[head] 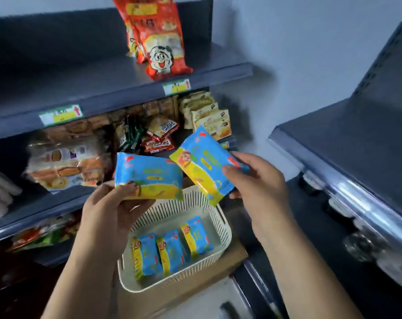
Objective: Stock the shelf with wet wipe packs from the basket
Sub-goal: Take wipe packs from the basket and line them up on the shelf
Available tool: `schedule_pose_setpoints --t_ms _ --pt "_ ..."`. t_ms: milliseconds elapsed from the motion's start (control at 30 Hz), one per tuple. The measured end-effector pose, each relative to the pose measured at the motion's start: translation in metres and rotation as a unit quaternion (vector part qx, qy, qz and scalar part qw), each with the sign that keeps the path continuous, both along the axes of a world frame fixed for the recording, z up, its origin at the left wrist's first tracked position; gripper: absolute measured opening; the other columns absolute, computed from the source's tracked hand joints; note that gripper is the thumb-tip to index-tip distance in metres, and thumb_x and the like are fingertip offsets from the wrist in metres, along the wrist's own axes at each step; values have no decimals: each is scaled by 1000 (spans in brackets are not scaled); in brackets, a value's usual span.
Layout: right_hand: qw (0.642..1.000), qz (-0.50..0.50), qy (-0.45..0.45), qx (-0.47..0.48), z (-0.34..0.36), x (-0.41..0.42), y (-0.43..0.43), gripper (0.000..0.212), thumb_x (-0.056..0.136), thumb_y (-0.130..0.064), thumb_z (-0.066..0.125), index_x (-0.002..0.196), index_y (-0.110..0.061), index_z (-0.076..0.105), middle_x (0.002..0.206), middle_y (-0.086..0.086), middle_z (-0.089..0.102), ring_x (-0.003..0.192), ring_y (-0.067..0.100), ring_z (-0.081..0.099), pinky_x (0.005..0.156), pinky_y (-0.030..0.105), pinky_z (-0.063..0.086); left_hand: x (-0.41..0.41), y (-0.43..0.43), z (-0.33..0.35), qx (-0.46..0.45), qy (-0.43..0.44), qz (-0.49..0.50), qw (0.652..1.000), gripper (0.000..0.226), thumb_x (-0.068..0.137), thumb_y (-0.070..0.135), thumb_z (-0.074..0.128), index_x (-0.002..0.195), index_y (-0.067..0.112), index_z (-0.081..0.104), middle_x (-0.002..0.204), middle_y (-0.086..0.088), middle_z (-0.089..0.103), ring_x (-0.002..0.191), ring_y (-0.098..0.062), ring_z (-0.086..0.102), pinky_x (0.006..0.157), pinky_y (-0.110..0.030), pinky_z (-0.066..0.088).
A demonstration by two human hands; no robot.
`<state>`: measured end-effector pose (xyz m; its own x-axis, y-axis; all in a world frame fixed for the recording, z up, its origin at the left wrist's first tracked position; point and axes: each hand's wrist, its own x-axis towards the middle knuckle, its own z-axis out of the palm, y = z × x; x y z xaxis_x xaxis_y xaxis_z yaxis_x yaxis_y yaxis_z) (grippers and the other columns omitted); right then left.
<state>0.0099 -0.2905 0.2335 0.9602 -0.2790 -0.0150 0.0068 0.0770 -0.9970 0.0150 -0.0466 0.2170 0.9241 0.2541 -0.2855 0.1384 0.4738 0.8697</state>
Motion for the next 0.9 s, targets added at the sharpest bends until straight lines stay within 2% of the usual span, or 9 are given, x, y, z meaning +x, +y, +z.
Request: schedule_pose_setpoints --t_ms 100,167,267,333,400,500,600,767,900 --pt "997 -25 -59 -48 29 -29 -4 24 90 -14 70 107 -31 73 105 0 76 95 20 75 80 46 62 -11 -15 24 -36 -45 -40 998 20 96 -1 56 80 10 58 104 -30 70 98 -45 73 83 -58 61" --pt "990 -29 -96 -96 49 -49 -14 26 93 -12 68 109 -32 72 104 -3 76 92 14 74 76 37 61 -17 -29 39 -32 -83 -73 993 18 96 -2 55 84 10 59 100 -27 71 94 -43 74 78 -58 62" --pt "979 -65 -141 -134 78 -84 -37 30 94 -4 68 107 -30 74 96 -8 76 81 5 71 67 24 57 -28 -55 64 -18 -118 -119 986 11 97 0 55 99 9 61 103 -23 70 84 -34 76 67 -44 63" --pt "973 -96 -153 -142 94 -111 -55 30 93 -3 69 107 -29 74 97 -7 77 84 11 73 70 32 61 -40 -77 80 -9 -140 -154 978 19 98 0 54 114 7 61 108 -22 71 85 -31 75 68 -42 64" --pt "967 -127 -163 -149 107 -140 -77 30 93 -3 69 108 -28 75 98 -6 77 87 18 73 73 36 63 -54 -104 94 5 -170 -190 967 21 98 0 55 112 11 65 109 -21 72 86 -29 74 72 -41 64" --pt "957 -177 -177 -146 123 -187 -115 30 92 -1 70 109 -25 76 100 -5 78 92 24 73 78 33 62 -79 -150 111 1 -204 -238 950 20 98 -1 54 109 10 67 104 -17 74 83 -26 75 69 -38 64" --pt "949 -227 -179 -128 135 -243 -155 31 92 0 69 107 -26 77 98 -3 78 92 27 74 82 50 62 -111 -204 122 -11 -220 -285 933 24 98 -4 53 121 1 58 105 -21 74 83 -30 76 73 -44 65" --pt "925 -294 -181 -160 146 -348 -223 33 93 -6 70 106 -35 76 98 -4 78 91 27 74 83 55 60 -189 -302 132 -33 -255 -370 893 18 90 -1 58 101 12 64 103 -20 75 86 -35 75 75 -50 64" --pt "906 -347 -162 -181 150 -438 -280 34 92 -10 72 106 -41 76 94 12 75 93 47 65 79 64 56 -268 -382 135 -68 -244 -427 868 21 81 2 60 99 11 65 96 -19 76 80 -34 76 71 -47 64"
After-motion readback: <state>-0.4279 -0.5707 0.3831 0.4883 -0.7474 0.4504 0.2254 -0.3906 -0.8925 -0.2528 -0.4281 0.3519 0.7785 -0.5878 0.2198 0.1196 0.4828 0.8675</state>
